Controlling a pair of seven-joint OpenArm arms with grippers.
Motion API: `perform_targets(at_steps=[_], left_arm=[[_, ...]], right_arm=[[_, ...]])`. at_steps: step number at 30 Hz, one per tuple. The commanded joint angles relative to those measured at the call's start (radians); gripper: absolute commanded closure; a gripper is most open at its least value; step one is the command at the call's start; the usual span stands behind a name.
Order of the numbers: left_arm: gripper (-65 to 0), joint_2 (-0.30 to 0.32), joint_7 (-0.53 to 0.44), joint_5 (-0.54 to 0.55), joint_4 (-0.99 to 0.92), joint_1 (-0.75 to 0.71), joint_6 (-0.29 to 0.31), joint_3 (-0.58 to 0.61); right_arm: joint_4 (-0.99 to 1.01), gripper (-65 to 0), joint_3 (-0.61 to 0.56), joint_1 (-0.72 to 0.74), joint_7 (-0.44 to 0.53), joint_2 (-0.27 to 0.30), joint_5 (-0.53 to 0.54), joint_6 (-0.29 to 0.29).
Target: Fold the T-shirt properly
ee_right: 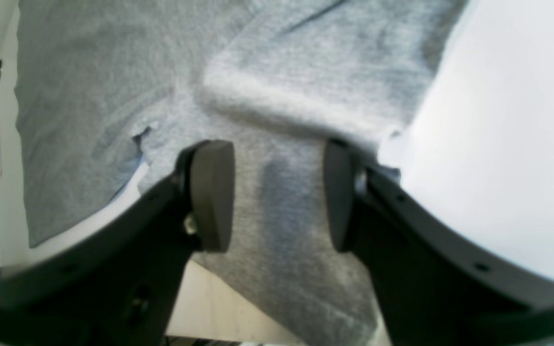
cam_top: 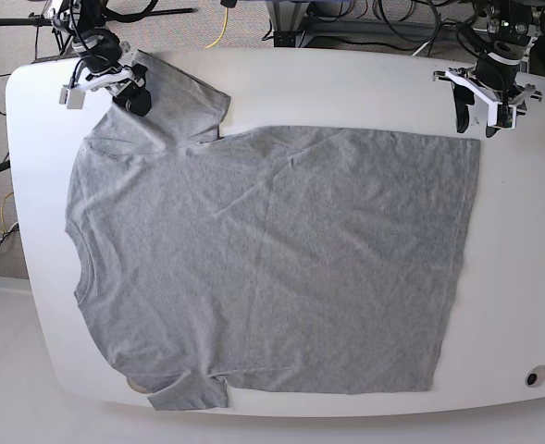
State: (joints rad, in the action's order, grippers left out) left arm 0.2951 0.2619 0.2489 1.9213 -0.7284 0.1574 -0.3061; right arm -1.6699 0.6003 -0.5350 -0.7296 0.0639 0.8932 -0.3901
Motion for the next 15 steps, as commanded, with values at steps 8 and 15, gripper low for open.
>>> perform_targets(at_steps=[8,15], left_arm=[[-29.0,0.015,-0.024,0.017,0.016,0.000,-0.002,-0.017],[-29.2,0.016,-0.021,0.035,0.009,-0.001,0.000,-0.026]], right_arm=[[-0.001,-29.7,0.003,-0.015,-0.009,0.008,-0.015,0.008],[-0.050,-29.7,0.007,-0.037,-0.038,0.010,0.021,0.003]])
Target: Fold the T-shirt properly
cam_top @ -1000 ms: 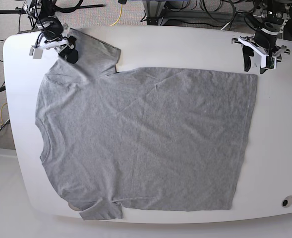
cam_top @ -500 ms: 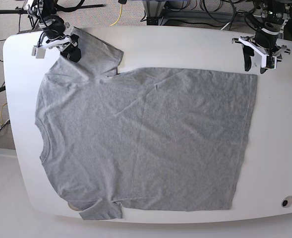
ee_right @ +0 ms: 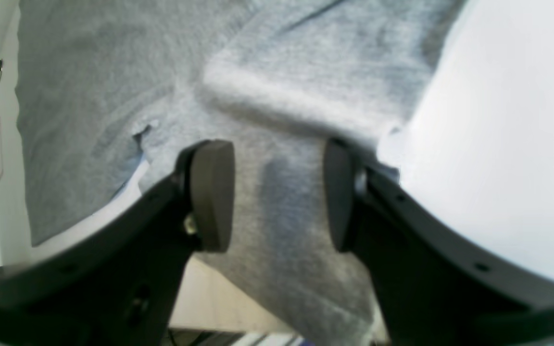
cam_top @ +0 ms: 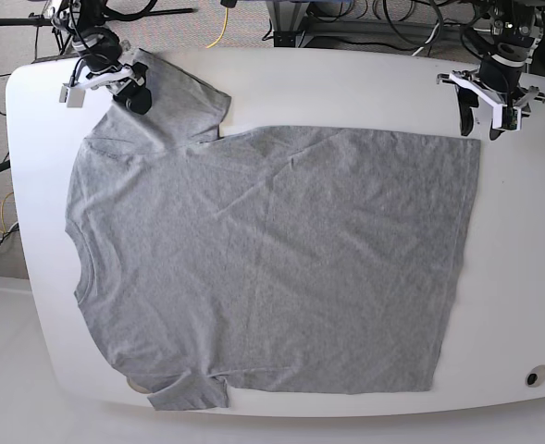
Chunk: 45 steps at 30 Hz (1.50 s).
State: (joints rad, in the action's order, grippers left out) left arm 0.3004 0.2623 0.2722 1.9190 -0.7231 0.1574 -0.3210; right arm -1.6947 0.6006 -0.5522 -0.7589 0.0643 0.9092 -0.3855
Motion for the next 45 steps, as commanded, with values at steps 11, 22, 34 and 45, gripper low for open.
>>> perform_targets(at_steps=[11,22,34,45], left_arm=[[-28.9,0.012,-0.010,0.030,0.003,0.008,0.004,-0.001],[-29.0,0.011,-0.007,0.020,-0.004,0.009,0.008,0.000],[-28.7,0.011,-0.012,0.021,0.010,0.004,0.009,-0.002],[-28.2,0.013,-0.004,0.027,0.003,0.004,0.011,0.002]], right_arm=[[-0.129,-29.9,0.009,-0.048,-0.045,0.006,-0.008,-0.019],[-0.076,-29.5,0.009,-0.031,-0.021,0.002,-0.014,-0.006],[-0.041,-29.5,0.006,-0.022,-0.021,-0.008,-0.023,-0.006],[-0.026,-29.1,-0.002,-0.030,-0.021,-0.017,-0.035,-0.013]])
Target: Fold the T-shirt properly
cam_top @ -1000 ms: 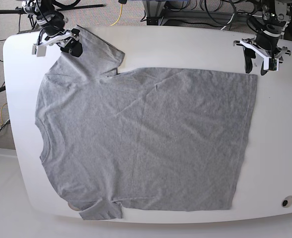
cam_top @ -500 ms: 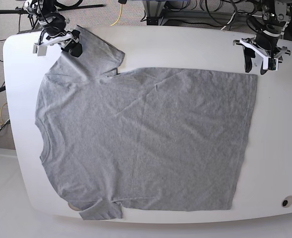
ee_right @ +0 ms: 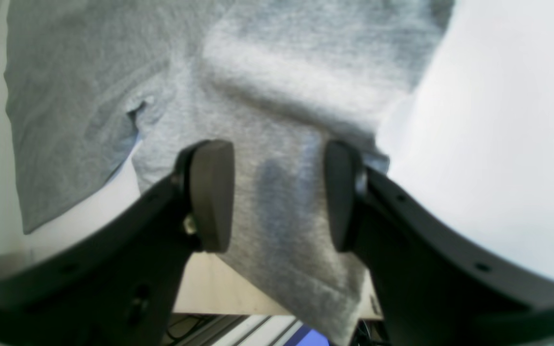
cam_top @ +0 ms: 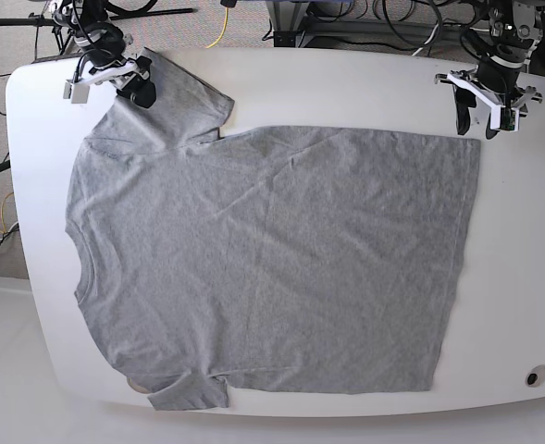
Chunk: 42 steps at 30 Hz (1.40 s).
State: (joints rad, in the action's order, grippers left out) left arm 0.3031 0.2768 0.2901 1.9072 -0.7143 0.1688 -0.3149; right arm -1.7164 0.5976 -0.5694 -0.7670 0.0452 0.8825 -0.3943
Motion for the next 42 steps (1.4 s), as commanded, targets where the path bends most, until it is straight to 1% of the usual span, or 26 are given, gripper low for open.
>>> perform_targets(at_steps=[1,17,25,33,42], left_arm=[[-28.2,0.010,-0.018,0.009,0.015,-0.005,-0.001,-0.004],[-28.2,0.011,-0.017,0.006,0.013,-0.004,-0.006,-0.006],[-28.6,0.011,-0.013,0.010,0.002,-0.004,-0.003,-0.015],[-28.6,0.013,-0.015,0.017,0.005,-0.002,-0.005,-0.039],[-28.4,0.012,-0.002,0.025,-0.012,-0.004,-0.003,-0.059]], right_arm=[[-0.003,-29.0,0.002,-0.013,-0.014,0.002,-0.009,-0.005],[0.011,-29.2,0.004,-0.013,-0.037,0.005,-0.002,-0.013],[0.010,-30.3,0.007,-0.006,-0.038,0.003,-0.027,-0.006],[0.006,-29.8,0.013,-0.008,-0.028,0.001,-0.067,-0.001],[-0.004,-29.8,0.009,-0.013,-0.019,-0.003,-0.073,0.000]])
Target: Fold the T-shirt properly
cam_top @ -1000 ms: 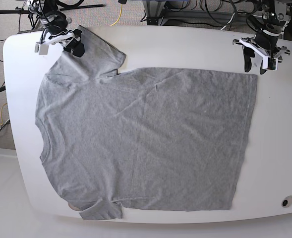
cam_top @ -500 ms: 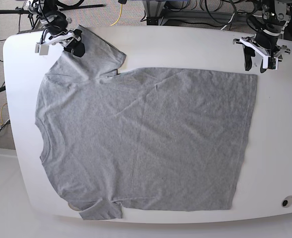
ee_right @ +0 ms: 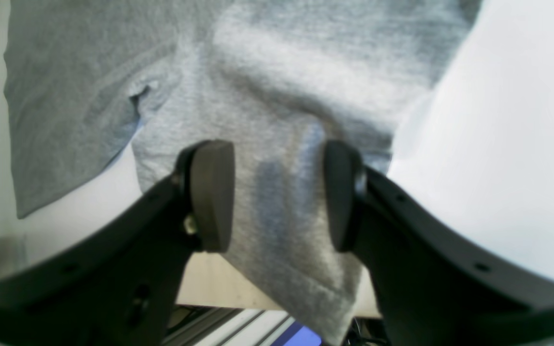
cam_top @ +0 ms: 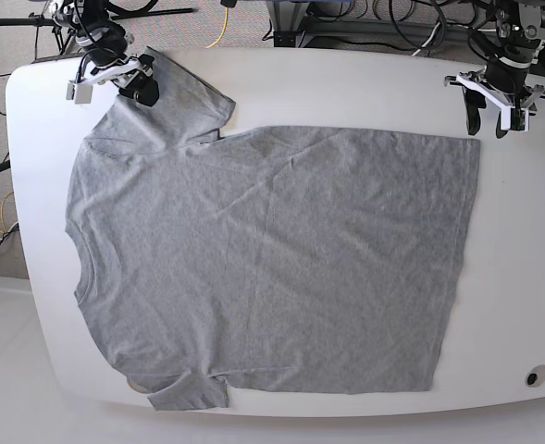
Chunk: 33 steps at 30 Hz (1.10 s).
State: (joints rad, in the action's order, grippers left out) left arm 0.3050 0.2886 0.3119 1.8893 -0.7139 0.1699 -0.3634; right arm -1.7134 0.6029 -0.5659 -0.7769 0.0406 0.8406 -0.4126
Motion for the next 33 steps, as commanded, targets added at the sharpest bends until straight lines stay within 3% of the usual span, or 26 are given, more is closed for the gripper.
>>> perform_targets(at_steps=[1,19,33], left_arm=[[-28.4,0.010,-0.014,0.003,0.007,-0.004,-0.004,-0.010],[-28.5,0.013,-0.011,-0.007,0.019,-0.006,-0.005,0.009],[-28.6,0.014,-0.009,-0.004,0.016,-0.018,-0.002,0.003]], right_arm=[[-0.006,-29.9,0.004,-0.017,-0.010,0.001,-0.032,0.019],[-0.057,-29.9,-0.002,-0.031,-0.039,-0.034,-0.040,0.011],[-0.026,-29.8,0.023,-0.025,-0.040,-0.029,-0.030,0.006]])
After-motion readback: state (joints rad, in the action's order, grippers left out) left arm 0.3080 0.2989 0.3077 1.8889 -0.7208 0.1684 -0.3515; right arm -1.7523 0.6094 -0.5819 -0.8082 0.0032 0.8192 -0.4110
